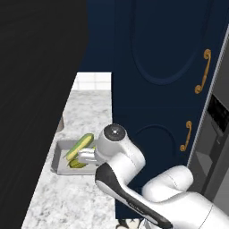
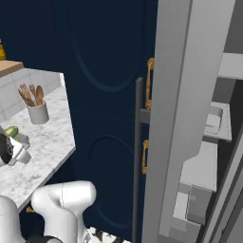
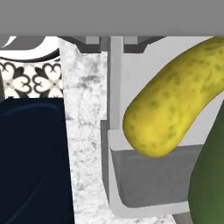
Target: Take the meat container that has the shrimp and place it on the second highest rack of the freezer. Then take the vegetable container that has the cucumber and corn and place it on the highest rack of the freezer.
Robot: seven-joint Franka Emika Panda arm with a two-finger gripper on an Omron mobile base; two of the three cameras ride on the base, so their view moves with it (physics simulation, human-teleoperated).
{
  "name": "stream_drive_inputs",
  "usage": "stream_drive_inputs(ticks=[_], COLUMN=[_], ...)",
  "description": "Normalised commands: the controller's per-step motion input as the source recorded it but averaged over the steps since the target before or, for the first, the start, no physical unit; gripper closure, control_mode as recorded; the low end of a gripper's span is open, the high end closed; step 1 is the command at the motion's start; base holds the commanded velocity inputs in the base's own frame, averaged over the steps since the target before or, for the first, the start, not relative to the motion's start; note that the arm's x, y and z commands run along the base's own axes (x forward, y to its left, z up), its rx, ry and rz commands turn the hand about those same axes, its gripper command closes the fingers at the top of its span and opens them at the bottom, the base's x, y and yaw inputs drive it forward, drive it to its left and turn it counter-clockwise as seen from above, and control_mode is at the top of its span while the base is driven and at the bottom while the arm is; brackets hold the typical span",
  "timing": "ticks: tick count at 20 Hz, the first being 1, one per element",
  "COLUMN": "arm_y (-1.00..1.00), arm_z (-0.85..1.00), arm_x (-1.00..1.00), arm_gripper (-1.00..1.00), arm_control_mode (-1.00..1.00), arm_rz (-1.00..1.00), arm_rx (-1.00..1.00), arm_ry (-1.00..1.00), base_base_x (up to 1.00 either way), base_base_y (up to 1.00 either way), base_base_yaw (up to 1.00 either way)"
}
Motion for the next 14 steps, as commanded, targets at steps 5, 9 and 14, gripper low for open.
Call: stream_drive_inputs(ticks=[5, 9, 14], arm_y=[-0.81, -0.62, -0.48], arm_z=[1.00, 1.00, 1.00], arm_x=[-0.71, -0.81, -0.31], arm_gripper=[1.00, 1.00, 1.00], arm_control_mode=[-1.00, -1.00, -1.00], arm_rz=[-0.07, -0.08, -0.10], arm_rx=[0.00, 0.00, 0.00], arm_ry=[-0.01, 0.02, 0.10], base_base_x=[0.00, 0.00, 0.00], base_base_y=[0.00, 0.00, 0.00], base_base_yaw=[0.00, 0.00, 0.00])
